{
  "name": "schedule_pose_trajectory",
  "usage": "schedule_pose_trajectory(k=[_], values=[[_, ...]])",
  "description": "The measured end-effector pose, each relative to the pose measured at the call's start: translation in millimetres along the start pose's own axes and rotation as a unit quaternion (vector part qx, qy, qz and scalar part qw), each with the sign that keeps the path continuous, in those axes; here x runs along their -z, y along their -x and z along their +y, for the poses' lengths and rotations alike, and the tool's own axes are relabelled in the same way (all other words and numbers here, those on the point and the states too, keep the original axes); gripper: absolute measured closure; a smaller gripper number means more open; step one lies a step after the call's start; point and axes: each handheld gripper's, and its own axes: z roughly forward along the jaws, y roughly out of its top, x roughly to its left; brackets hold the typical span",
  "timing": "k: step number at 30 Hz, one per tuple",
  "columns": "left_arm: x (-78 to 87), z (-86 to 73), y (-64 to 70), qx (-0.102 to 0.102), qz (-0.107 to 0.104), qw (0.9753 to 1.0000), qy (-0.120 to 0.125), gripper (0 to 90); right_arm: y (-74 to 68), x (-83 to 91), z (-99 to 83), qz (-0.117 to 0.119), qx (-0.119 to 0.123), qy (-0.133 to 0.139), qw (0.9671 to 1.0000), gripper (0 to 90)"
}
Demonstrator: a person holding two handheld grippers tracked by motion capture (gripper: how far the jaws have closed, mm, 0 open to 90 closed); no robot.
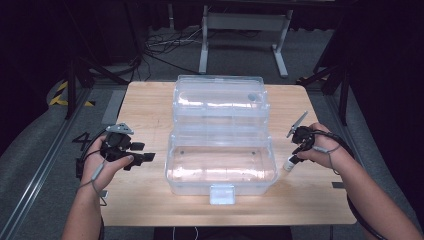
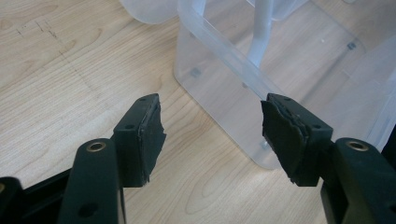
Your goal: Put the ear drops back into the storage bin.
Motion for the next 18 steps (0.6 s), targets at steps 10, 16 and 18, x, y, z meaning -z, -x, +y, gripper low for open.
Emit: schedule_pose_trajectory(k=[10,16,18], values=[[-0.5,-0.6,-1.3,0.001,0.001,1.0000,0.000,38.0,0.5,-3.3,-0.1,-0.003,0.002,-0.009,1.0000,71.2],[-0.2,-0.8,-1.5,0.001,-0.001,1.0000,0.000,38.0,-0.9,-2.7,0.9,-0.003,0.008,-0.011,0.9999,71.3],[-0.1,-0.9,-1.7,0.001,0.000,1.0000,0.001,38.0,-2.5,-1.7,1.4,-0.002,0.012,-0.014,0.9998,71.3]])
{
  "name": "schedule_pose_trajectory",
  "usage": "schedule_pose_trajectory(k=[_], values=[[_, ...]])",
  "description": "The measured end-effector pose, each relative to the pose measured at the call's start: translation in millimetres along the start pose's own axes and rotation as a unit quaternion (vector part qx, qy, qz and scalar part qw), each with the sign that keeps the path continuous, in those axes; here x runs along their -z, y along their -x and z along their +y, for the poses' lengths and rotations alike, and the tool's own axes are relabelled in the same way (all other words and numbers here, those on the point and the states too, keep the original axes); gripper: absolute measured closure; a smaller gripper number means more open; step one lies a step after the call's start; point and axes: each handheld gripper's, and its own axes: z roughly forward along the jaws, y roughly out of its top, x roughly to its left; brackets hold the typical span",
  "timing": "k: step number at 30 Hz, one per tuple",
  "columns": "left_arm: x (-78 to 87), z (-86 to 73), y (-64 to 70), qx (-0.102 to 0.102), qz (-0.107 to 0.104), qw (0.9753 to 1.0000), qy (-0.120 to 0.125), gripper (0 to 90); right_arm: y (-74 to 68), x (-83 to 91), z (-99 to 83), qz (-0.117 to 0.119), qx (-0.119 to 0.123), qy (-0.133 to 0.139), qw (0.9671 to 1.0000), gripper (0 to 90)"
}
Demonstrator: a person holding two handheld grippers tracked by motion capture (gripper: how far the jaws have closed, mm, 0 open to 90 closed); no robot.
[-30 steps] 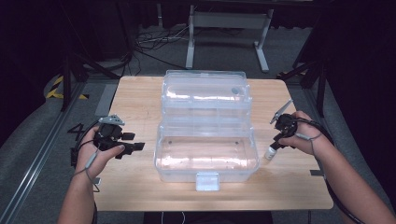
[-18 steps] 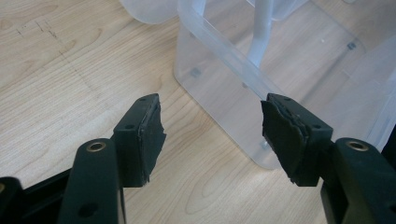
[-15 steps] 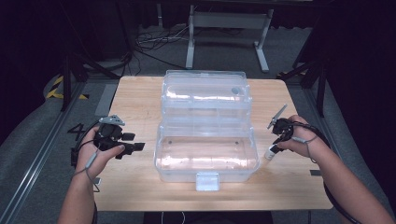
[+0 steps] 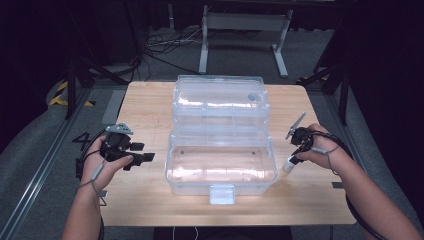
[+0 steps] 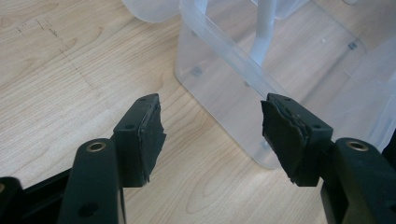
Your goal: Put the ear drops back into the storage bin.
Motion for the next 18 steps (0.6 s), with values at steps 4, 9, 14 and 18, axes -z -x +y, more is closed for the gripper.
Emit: schedule_pose_trajectory(k=[4,9,14,18], values=[[0.1,-0.1,-0.4,0.000,0.000,1.0000,-0.001,38.0,-2.1,4.7,1.1,-0.004,0.010,-0.003,0.9999,71.3],[-0.1,-0.3,-0.5,0.000,0.000,1.0000,0.000,38.0,-6.3,15.3,2.3,-0.004,0.017,0.005,0.9998,71.4],[0.0,-0.7,-1.1,0.001,0.000,1.0000,0.000,38.0,-13.3,31.8,4.8,-0.015,0.038,0.011,0.9991,71.3],[-0.1,-1.1,-1.6,0.003,0.000,1.0000,-0.001,37.9,-20.3,44.1,7.7,-0.022,0.050,0.009,0.9985,71.4]])
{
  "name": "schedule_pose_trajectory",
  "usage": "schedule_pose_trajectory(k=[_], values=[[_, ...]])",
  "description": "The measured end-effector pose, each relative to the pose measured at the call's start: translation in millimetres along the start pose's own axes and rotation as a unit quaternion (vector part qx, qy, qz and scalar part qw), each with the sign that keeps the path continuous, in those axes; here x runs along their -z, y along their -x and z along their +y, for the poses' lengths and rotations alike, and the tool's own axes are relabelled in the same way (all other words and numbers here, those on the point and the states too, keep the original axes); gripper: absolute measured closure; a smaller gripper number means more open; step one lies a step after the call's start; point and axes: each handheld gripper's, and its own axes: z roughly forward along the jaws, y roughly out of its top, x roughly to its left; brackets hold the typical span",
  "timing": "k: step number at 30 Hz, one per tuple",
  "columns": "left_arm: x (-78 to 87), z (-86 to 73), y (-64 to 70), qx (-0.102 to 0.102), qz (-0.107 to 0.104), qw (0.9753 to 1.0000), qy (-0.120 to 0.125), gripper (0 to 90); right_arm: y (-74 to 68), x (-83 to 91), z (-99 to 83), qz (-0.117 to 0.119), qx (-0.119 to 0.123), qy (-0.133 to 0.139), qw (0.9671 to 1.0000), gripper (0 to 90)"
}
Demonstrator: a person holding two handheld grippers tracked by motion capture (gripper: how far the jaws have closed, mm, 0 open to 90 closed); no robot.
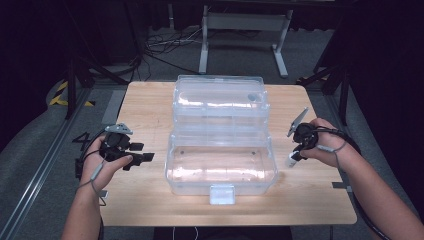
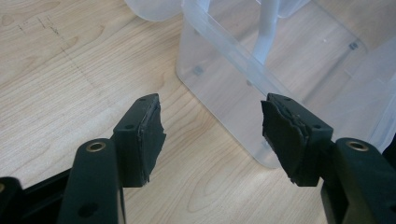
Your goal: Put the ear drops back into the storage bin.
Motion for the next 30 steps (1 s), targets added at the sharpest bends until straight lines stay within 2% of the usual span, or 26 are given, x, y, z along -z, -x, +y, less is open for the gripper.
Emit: schedule_pose_trajectory(k=[11,21,26,30], values=[[-0.1,-1.5,-0.7,0.002,0.001,1.0000,-0.001,37.4,-13.3,26.4,11.5,-0.012,0.045,0.004,0.9989,71.3],[0.4,-2.6,-1.3,0.003,0.002,1.0000,-0.002,37.0,-22.6,46.4,22.3,-0.017,0.089,0.001,0.9958,71.3],[1.0,-2.4,-1.8,0.004,0.000,1.0000,-0.002,37.0,-27.1,53.0,26.0,-0.018,0.100,-0.001,0.9948,71.3],[-0.1,-2.7,-2.6,0.005,0.000,1.0000,-0.004,36.9,-31.2,61.6,28.9,-0.019,0.108,0.008,0.9940,71.4]])
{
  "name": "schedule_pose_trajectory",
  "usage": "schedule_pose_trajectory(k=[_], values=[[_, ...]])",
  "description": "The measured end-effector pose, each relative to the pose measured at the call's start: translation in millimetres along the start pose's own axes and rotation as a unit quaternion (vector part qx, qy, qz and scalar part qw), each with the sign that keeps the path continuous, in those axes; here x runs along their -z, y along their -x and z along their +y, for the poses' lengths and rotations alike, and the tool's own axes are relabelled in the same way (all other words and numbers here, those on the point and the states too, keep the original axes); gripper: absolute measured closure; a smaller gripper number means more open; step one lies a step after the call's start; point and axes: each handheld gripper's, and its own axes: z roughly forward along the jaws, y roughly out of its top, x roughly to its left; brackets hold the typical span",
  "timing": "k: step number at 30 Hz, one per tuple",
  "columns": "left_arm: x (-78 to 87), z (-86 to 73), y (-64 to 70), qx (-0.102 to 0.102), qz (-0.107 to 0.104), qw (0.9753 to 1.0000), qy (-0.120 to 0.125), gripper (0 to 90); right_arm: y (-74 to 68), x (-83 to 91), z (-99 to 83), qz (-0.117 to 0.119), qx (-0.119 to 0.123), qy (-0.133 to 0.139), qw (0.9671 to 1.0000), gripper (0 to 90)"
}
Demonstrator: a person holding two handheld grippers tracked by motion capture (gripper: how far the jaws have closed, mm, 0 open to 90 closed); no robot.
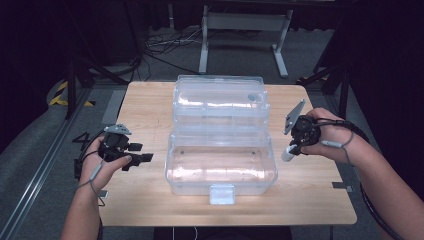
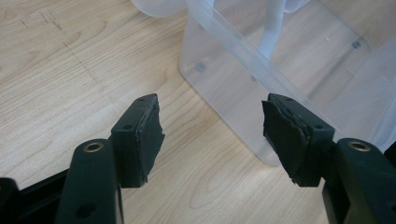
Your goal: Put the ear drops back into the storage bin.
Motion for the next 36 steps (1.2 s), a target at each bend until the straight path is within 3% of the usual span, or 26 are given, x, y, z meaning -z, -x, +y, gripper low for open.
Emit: schedule_pose_trajectory(k=[9,17,19,36], values=[[-2.0,-0.2,-0.8,0.002,-0.001,1.0000,-0.001,36.7,-3.5,14.1,9.0,-0.008,0.019,0.009,0.9998,71.3],[-3.7,0.0,-2.0,0.002,-0.004,1.0000,-0.003,36.5,-8.4,18.3,18.4,0.001,0.033,0.012,0.9994,71.4],[-3.3,0.4,-2.1,0.001,-0.003,1.0000,-0.004,36.3,-9.4,18.4,22.5,0.003,0.046,0.019,0.9988,71.3],[-3.6,0.1,-2.8,0.002,-0.002,1.0000,-0.006,35.9,-18.6,1.5,43.9,0.031,0.091,0.014,0.9953,71.3]])
